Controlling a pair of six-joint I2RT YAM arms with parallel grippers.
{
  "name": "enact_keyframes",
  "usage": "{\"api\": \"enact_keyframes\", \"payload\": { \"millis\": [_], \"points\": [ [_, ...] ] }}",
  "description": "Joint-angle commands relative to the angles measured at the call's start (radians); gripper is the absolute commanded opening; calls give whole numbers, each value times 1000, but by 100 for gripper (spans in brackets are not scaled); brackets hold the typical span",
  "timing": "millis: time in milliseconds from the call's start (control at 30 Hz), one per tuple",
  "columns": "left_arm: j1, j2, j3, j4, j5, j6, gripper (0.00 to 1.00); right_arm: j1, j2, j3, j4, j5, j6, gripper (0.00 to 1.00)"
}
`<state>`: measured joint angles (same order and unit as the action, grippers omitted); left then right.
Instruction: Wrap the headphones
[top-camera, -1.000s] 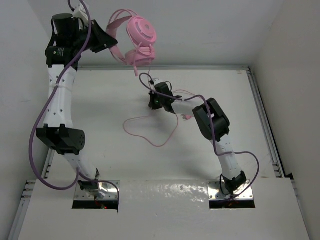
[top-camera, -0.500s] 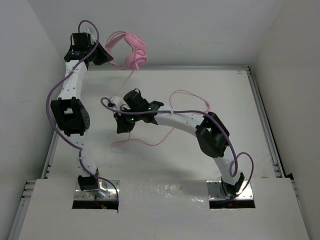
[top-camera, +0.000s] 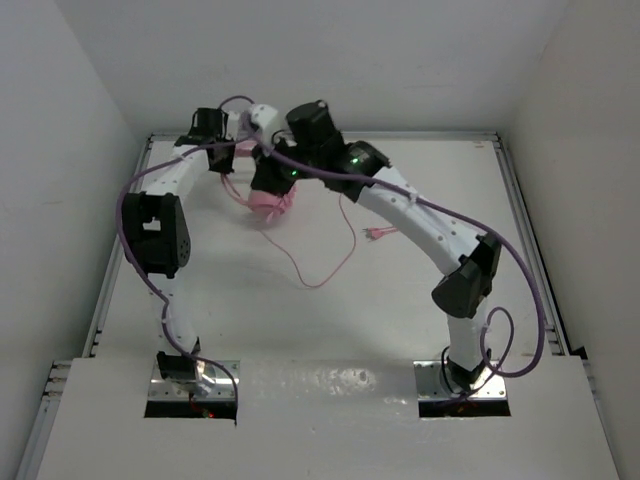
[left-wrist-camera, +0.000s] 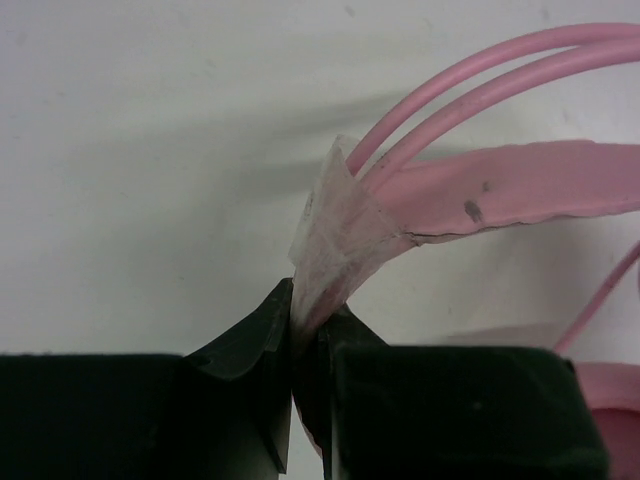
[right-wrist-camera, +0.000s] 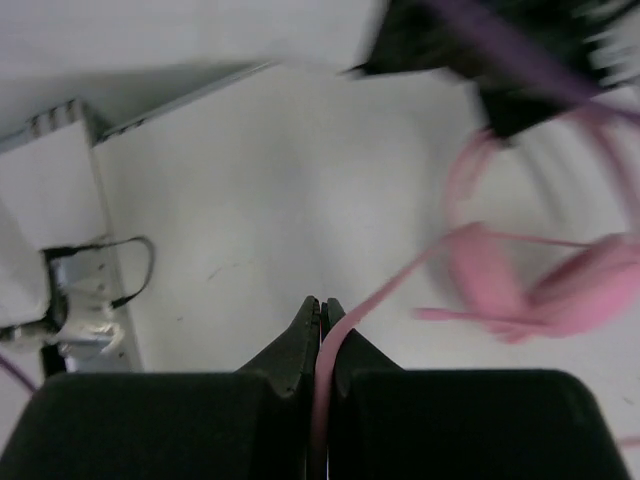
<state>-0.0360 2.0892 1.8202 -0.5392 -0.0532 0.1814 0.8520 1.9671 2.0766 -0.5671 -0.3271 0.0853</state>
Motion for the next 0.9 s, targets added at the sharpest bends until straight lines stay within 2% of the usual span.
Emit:
{"api": "enact_keyframes", "payload": {
  "millis": [0,67,133,267,333,400,467,600,800,833,867],
  "points": [
    [-28,-168,-85,160,-5,191,0,-137,-66,80,-124,111,36,0],
    [-39,-201,-127,176,27,272,0,-197,-73,76,-157,164,25,0],
    [-54,-247,-170,179,90,309,0,-212,-71,79,-209,302,-10,0],
    [-62,-245,-127,85,157,369,0,-220,-60,73,-269,555,-151,0],
    [-65,-248,-108,32,193,391,0,-249,-71,31,-246,688,-183,0],
    [-73,-248,-72,-48,238,409,0,-298,-74,26,-203,750,-191,0],
    [-82,-248,-42,-106,280,423,0,-335,-63,45,-183,731,-152,0],
    [-90,-244,83,-264,389,376,0,-396,-77,1,-19,596,-93,0],
    [-91,-251,264,-410,509,192,0,-429,-68,-202,223,442,7,1],
    [-91,-254,287,-426,526,143,0,-430,-60,-220,251,415,31,7],
    [-91,-258,327,-438,561,121,0,-432,-51,-237,306,383,48,17]
  ]
}}
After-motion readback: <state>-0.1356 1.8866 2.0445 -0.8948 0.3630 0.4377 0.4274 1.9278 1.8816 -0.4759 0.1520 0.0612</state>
